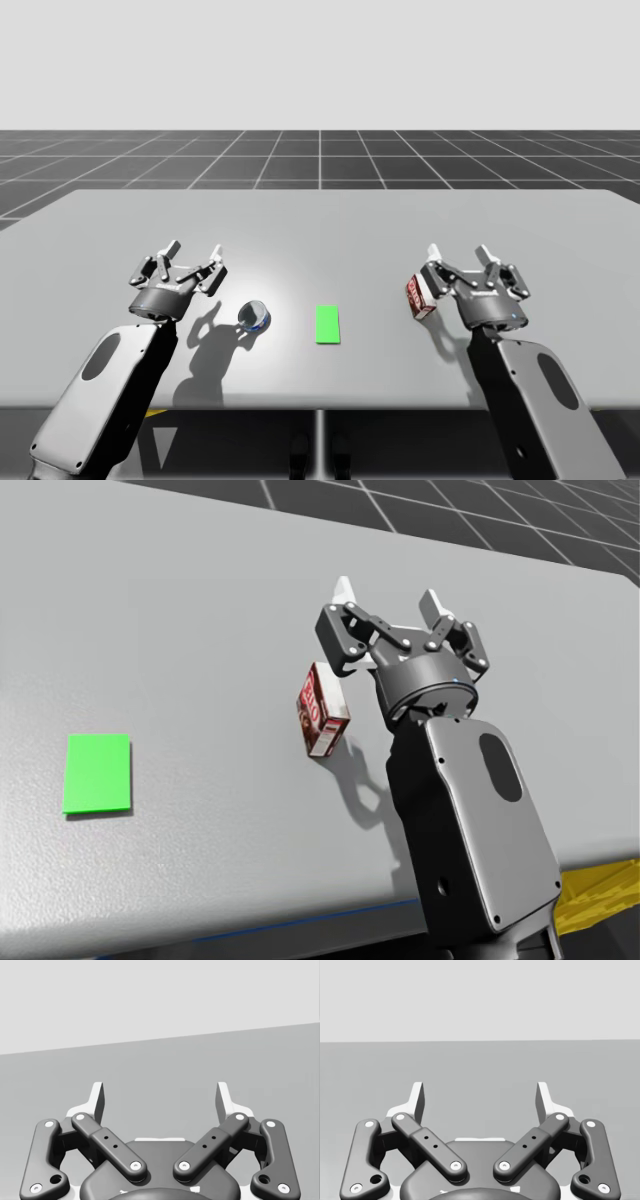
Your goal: Look at the card. If it is red, pick the object on the left. If it is green, pick the object on the right.
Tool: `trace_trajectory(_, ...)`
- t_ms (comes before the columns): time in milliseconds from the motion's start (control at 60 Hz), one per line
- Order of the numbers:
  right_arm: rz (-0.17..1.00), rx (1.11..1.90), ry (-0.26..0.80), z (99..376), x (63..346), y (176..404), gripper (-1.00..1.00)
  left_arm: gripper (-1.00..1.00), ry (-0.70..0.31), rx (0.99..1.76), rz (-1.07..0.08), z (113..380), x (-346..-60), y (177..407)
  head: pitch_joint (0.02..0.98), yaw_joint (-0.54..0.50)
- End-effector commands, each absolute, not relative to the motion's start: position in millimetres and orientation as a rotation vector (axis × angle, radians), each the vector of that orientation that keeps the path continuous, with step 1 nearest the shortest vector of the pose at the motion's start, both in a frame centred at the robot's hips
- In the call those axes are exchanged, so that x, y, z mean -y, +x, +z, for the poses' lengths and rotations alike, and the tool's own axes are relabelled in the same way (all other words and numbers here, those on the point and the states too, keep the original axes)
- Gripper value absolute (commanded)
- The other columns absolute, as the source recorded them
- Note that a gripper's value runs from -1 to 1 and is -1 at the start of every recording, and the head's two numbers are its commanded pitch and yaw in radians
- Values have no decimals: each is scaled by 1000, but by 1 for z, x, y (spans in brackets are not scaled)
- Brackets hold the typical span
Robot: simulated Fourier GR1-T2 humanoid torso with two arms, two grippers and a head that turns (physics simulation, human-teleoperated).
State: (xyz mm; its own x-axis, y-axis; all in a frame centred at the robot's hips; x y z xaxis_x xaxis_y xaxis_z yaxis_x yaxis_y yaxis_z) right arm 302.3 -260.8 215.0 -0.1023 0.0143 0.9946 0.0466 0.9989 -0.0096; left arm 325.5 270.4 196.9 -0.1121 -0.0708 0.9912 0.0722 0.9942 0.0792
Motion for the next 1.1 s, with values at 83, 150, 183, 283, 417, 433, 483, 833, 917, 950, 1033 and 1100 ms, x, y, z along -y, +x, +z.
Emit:
trace_trajectory(83, -52, 1671, -15, 234, 252, 275, -1000, -1000, -5, 1673, -116, 196, -271, 326, 861, -397)
trace_trajectory(150, -52, 1676, -28, 237, 248, 264, -1000, -1000, -6, 1672, -117, 195, -271, 326, 865, -395)
trace_trajectory(183, -45, 1678, -18, 238, 247, 257, -1000, -1000, -7, 1672, -117, 195, -271, 326, 866, -394)
trace_trajectory(283, -45, 1670, 7, 234, 243, 234, -1000, -1000, -7, 1672, -117, 195, -272, 326, 866, -387)
trace_trajectory(417, -25, 1647, 8, 218, 245, 206, -1000, -1000, -7, 1673, -119, 195, -272, 327, 865, -381)
trace_trajectory(433, -22, 1644, 10, 216, 245, 203, -1000, -1000, -7, 1673, -120, 195, -272, 327, 864, -380)
trace_trajectory(483, -18, 1635, 11, 207, 245, 192, -1000, -1000, -7, 1672, -122, 195, -271, 327, 861, -381)
trace_trajectory(833, -37, 1571, 81, 159, 235, 168, -1000, -1000, -4, 1669, -126, 193, -270, 327, 855, -385)
trace_trajectory(917, -43, 1554, 86, 150, 234, 171, -1000, -1000, -4, 1668, -127, 193, -270, 327, 853, -386)
trace_trajectory(950, -43, 1552, 87, 147, 234, 174, -1000, -1000, -3, 1668, -126, 193, -270, 327, 853, -386)
trace_trajectory(1033, -38, 1539, 96, 140, 232, 180, -1000, -1000, -2, 1667, -127, 193, -270, 328, 854, -386)
trace_trajectory(1100, -37, 1525, 96, 134, 231, 187, -1000, -1000, -2, 1666, -128, 192, -270, 328, 854, -386)
